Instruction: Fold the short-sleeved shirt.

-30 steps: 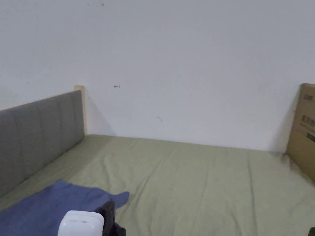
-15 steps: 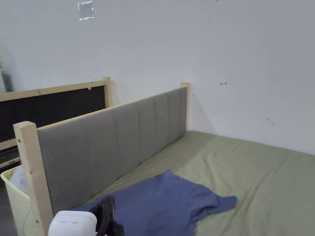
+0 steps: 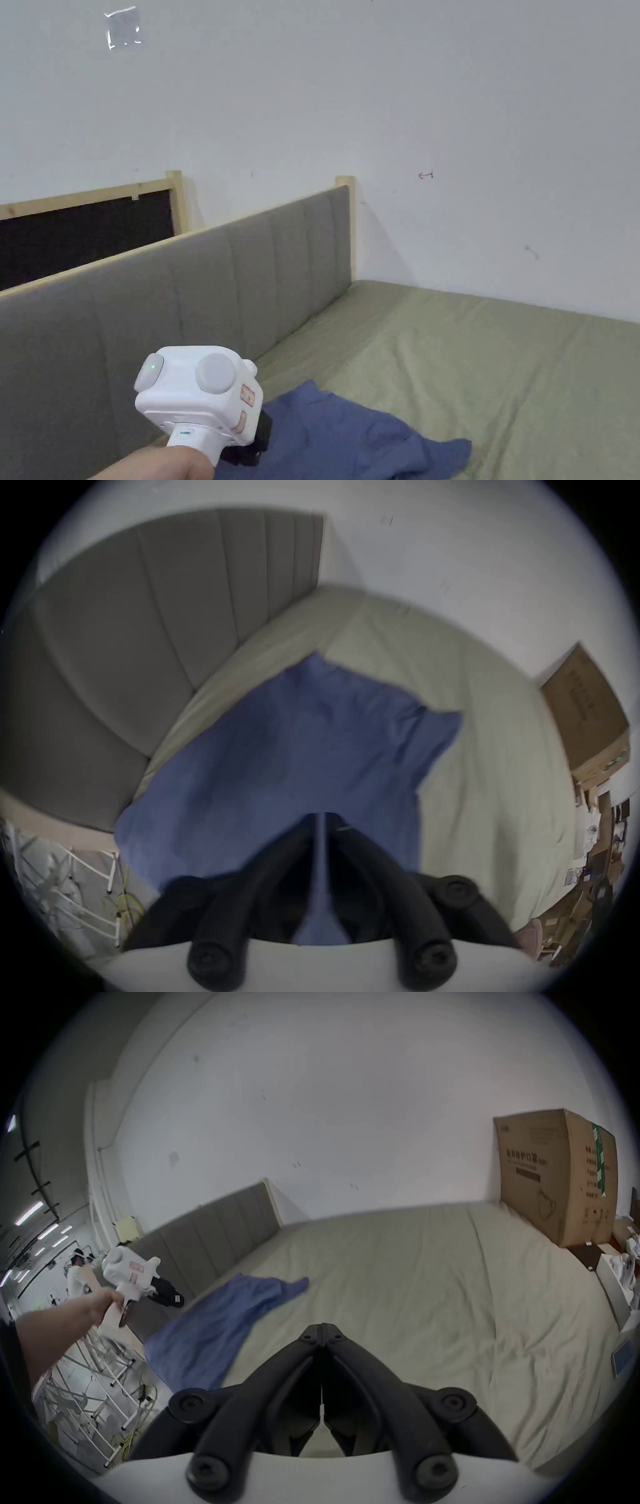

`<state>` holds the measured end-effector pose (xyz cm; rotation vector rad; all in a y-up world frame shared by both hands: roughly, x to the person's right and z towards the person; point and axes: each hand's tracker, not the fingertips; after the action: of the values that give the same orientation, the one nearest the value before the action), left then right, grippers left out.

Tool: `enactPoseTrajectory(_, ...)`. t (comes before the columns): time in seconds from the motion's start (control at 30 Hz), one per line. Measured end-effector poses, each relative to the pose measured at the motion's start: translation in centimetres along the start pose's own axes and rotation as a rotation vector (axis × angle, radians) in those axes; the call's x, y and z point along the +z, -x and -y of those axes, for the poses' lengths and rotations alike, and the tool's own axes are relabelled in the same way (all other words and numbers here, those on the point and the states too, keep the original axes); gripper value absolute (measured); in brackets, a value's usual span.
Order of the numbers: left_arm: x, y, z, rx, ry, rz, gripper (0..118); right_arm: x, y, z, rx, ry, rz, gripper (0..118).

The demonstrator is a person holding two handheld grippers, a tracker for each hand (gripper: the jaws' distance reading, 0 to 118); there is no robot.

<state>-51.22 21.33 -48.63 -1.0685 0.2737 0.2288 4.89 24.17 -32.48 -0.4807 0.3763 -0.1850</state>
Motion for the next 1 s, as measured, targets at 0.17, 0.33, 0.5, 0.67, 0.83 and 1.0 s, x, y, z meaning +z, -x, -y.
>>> enactPoseTrajectory(0.17,-9.5,-0.1,-1.8,0.083,0.216,0.035,111,-2.9,-1.9,1.7,-0.055,0.104,0.045,0)
enactPoseTrajectory(0.33,-13.9,-1.5,-0.6,-0.022,0.227,-0.033,112,-5.0,-2.7,2.6,-0.075,0.163,0.072,0)
enactPoseTrajectory(0.5,-16.1,-1.2,0.5,-0.037,0.257,0.017,118,-6.0,-2.5,3.3,-0.085,0.197,0.051,0)
enactPoseTrajectory(0.67,-14.9,-1.1,1.3,-0.03,0.204,-0.036,118,-6.2,-2.1,3.7,-0.083,0.221,0.023,0)
enactPoseTrajectory(0.83,-13.0,-2.6,2.6,-0.06,0.132,-0.075,79,-5.6,-2.2,3.3,-0.105,0.222,0.01,0)
enactPoseTrajectory(1.0,-10.0,-2.5,2.8,-0.099,0.012,-0.147,2,-3.9,-2.7,2.4,-0.113,0.2,0.02,0)
